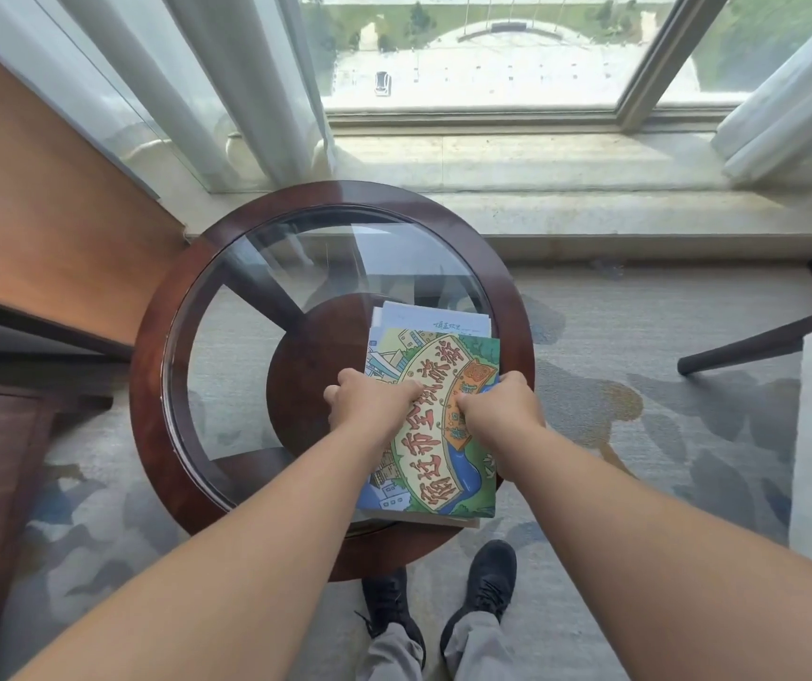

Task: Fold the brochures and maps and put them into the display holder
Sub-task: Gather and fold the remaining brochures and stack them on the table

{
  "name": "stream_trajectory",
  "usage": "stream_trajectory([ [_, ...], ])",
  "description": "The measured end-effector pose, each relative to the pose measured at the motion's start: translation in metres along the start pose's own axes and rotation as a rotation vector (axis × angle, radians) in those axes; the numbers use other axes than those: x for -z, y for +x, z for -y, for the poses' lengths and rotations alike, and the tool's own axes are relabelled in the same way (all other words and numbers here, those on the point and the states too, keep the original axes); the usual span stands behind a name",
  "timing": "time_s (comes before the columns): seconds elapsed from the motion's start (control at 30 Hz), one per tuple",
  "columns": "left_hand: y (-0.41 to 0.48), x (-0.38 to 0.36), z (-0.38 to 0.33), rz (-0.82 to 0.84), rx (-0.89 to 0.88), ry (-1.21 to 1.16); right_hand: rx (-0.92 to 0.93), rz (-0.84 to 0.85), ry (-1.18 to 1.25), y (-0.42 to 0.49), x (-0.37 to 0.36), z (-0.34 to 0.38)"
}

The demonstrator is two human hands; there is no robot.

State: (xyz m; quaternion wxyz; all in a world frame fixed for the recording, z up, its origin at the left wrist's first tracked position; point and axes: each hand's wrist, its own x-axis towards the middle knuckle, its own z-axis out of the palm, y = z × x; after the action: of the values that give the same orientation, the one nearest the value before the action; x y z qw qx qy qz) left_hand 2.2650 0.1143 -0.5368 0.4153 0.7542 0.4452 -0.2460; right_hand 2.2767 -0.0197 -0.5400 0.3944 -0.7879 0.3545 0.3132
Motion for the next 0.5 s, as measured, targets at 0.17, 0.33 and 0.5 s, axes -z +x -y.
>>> stream_trajectory([
  [0.17,0.001,0.001,-0.001,0.118,0.064,-0.140,-0.005,-0.004,0.015,0.001,0.000,-0.001],
  [0.33,0.001,0.004,-0.001,0.194,0.044,-0.203,0.003,0.008,0.070,0.001,0.001,-0.006],
  [0.5,0.002,0.005,0.012,0.224,-0.037,-0.315,0.009,0.056,0.135,-0.001,0.005,-0.011],
])
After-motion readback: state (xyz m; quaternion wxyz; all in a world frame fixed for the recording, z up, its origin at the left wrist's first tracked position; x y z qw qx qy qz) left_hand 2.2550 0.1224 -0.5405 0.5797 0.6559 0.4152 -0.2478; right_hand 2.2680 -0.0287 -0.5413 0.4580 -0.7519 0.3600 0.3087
